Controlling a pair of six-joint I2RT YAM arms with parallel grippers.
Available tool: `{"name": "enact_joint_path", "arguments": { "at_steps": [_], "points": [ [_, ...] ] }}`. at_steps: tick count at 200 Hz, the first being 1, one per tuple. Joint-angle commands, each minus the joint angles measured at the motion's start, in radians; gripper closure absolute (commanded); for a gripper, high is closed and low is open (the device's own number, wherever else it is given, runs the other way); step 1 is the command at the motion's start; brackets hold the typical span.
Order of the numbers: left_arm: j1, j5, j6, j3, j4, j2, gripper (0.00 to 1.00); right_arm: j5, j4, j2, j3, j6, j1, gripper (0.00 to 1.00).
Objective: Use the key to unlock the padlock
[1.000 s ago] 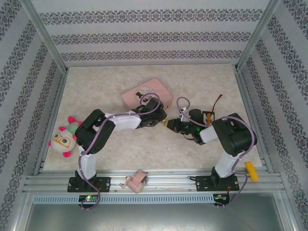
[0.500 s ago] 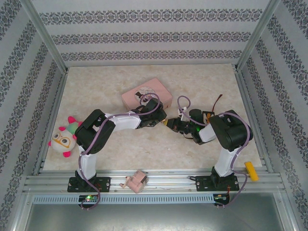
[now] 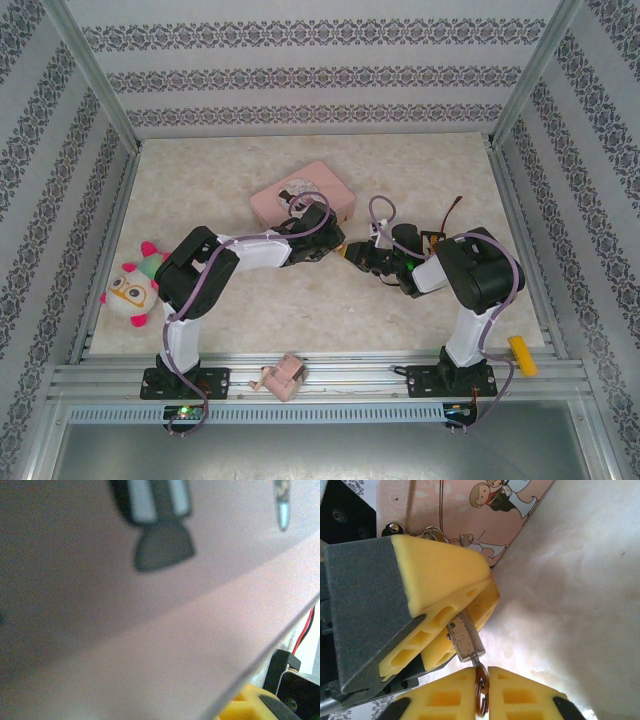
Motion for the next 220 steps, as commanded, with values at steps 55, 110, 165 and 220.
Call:
{"name": "enact_joint_path", "arguments": {
  "at_steps": [55,110,165,220],
  "points": [
    [-0.013,0.016,-0.062,-0.09,0.003,-0.047,0.95,0.095,0.111,-0.082,-0.047,-0.012,-0.022,0.63],
    [-0.013,0.022,-0.066,-0.084,0.008,-0.042,0.95,0.092,0.073,-0.167,-0.096,-0.024,-0.026,0.69],
    [-0.013,0.021,-0.066,-0.084,0.009,-0.041,0.95,0.095,0.082,-0.13,-0.093,-0.009,0.001,0.72],
    [-0.013,0.025,-0.065,-0.084,0.011,-0.039,0.95,0.11,0.097,-0.092,-0.081,0.005,0.047,0.73]
  ]
}}
